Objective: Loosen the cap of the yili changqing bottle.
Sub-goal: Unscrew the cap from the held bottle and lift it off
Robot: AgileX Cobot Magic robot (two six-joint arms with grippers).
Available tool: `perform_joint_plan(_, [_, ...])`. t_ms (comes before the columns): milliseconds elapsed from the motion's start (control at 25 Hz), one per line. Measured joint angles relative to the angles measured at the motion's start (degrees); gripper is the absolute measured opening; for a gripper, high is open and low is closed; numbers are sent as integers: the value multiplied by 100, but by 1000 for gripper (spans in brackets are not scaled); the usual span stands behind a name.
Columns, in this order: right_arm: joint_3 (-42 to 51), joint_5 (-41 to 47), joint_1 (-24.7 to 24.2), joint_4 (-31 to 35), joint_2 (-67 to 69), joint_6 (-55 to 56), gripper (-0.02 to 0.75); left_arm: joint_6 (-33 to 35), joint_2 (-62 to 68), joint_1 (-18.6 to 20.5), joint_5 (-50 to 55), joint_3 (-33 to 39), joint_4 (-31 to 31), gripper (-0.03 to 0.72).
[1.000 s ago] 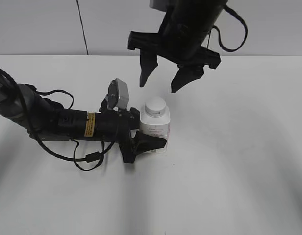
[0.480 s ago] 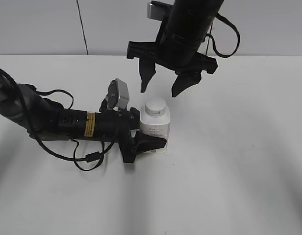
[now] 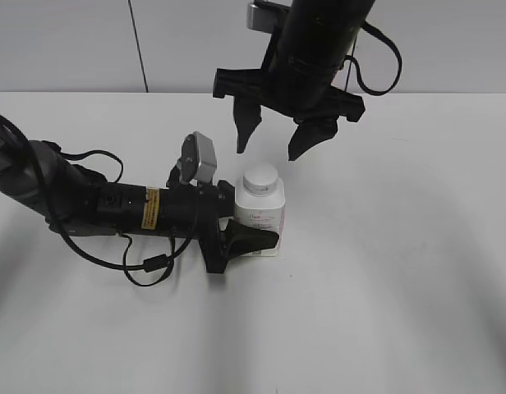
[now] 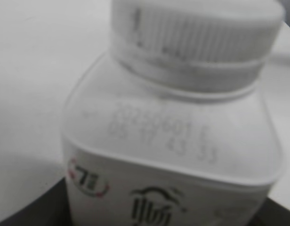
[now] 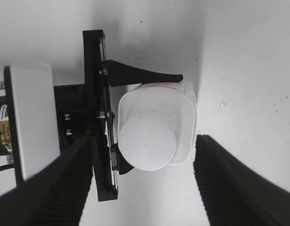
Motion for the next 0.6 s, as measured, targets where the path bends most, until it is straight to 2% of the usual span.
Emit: perform_joint_plan(600, [-18,120,20,55,322,7,533,0,0,0,0,0,0,427])
